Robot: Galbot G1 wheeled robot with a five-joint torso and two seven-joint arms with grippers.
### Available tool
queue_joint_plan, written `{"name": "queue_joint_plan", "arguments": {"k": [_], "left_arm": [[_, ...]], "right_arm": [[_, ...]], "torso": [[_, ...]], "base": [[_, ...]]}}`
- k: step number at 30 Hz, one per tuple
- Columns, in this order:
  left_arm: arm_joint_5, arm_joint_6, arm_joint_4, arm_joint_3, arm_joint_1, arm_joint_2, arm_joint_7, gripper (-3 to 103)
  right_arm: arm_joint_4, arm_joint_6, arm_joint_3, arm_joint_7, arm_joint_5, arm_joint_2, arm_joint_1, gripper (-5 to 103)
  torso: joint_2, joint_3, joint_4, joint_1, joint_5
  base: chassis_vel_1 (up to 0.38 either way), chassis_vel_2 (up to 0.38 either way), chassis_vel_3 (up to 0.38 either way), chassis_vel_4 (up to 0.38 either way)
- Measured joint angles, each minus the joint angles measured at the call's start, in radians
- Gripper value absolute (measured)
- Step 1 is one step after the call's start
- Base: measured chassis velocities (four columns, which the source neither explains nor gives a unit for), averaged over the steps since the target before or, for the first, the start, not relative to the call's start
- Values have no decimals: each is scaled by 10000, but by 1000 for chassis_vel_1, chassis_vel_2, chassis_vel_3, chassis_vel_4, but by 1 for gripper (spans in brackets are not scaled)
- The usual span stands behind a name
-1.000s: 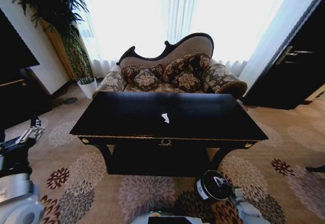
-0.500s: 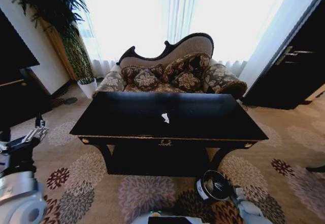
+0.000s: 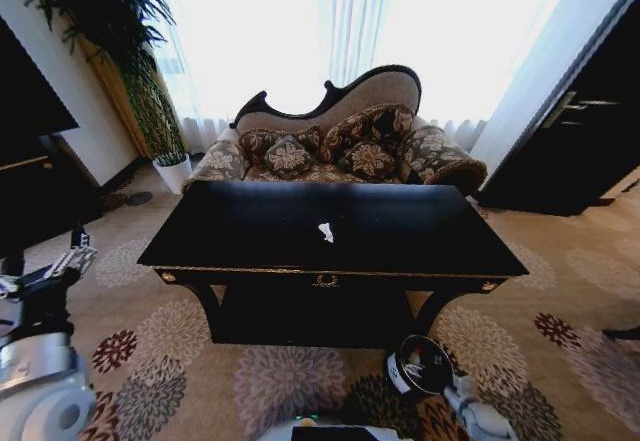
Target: Move to the front of the table and place the trash on the table into the trash bin.
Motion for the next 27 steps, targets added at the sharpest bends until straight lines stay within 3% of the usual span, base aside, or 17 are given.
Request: {"name": "queue_joint_plan", "arguments": {"k": [6,14,24,27], "left_arm": [[114,-10,274,517,-226,31,-3,100],[-161,56,694,876,-414,464,-44,100],[-808,192,1248,741,-714,961,-172,100],[-819,284,1359,988,-929,929,-207,100]], "right_arm": [[2365,-383,370,-48,1062,426,-1196,100],[5010,-941,1253,483,1204,982,-2675,100],[6808,-497,1891,988,1029,1335,-3950,100],[7458,-363,2167,1562,1442,1183,-4530,100]], "torso": [[0,0,2,-1,-1],[0,0,1,-1,-3],[0,0,0,-1,0],[0,0,2,-1,0]], "base": [[0,0,0,0],[0,0,0,0],[0,0,0,0],[0,0,0,0]]}}
